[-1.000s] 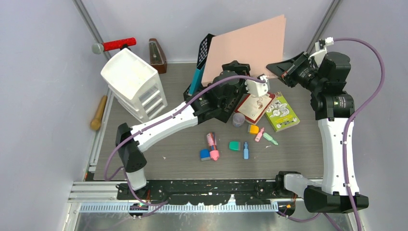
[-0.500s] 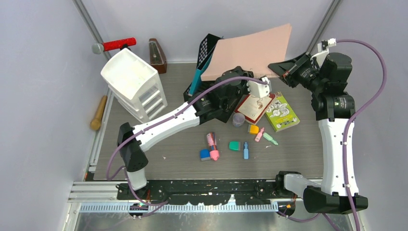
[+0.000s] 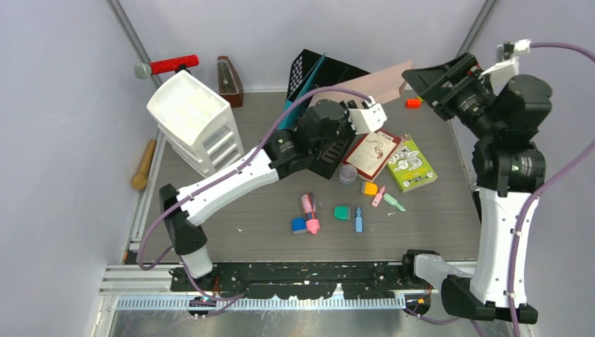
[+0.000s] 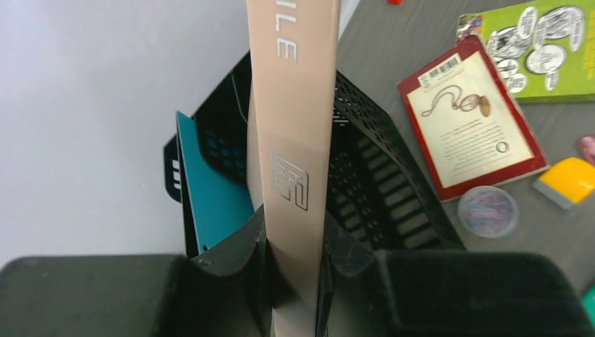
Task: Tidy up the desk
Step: Pick up the folder from the center of the board, then place the folder in the storage box.
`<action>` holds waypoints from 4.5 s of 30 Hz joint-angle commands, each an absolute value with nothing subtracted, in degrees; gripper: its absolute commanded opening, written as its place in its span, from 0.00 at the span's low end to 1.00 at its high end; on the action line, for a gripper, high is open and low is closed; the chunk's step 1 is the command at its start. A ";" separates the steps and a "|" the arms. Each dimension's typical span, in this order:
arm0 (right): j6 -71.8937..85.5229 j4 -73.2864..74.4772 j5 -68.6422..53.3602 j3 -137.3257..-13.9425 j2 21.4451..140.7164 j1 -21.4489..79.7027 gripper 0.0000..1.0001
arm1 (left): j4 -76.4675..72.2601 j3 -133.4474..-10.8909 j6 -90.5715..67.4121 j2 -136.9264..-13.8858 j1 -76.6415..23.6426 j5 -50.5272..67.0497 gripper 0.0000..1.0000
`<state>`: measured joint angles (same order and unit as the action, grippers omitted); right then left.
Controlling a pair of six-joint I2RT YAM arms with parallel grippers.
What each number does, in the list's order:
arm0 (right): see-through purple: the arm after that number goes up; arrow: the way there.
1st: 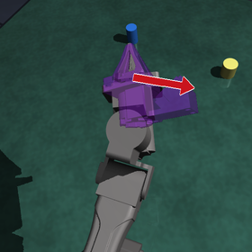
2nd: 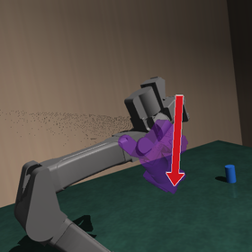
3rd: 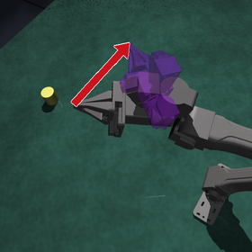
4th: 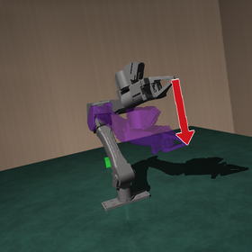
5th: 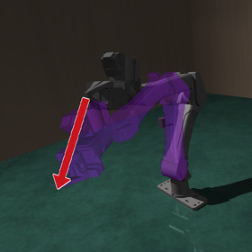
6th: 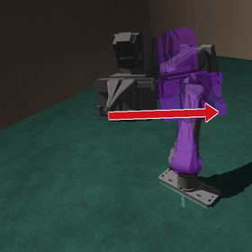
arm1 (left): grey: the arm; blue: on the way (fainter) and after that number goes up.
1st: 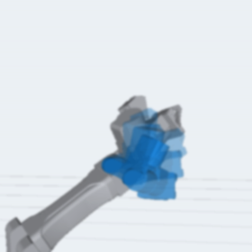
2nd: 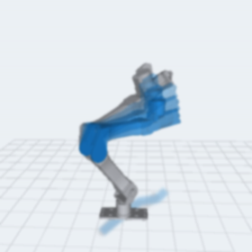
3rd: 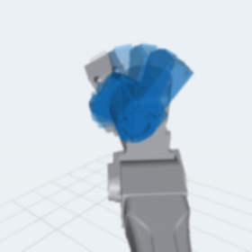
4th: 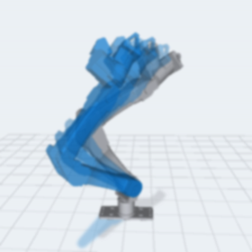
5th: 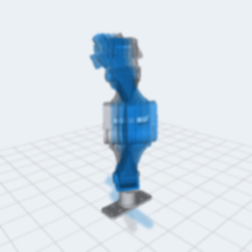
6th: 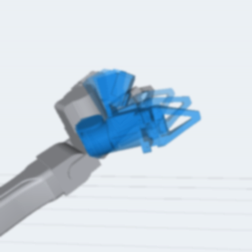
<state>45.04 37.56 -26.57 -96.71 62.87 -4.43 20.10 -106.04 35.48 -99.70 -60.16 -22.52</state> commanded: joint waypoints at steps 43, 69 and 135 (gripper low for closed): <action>42.25 31.54 -23.78 -94.12 61.00 -6.35 0.95 | 8.95 -102.29 -0.26 -92.70 -34.35 2.76 0.00; 44.61 25.99 -25.07 -86.57 59.70 -8.33 0.95 | -6.78 -89.48 -3.77 -101.51 -32.79 5.37 0.05; 46.32 22.73 -26.50 -80.87 57.22 -8.52 0.95 | -4.81 -83.66 6.91 -95.35 -41.60 -15.83 0.00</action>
<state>46.28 25.98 -25.91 -81.06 58.70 -8.36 -0.51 -84.03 11.62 -97.23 -43.59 -16.73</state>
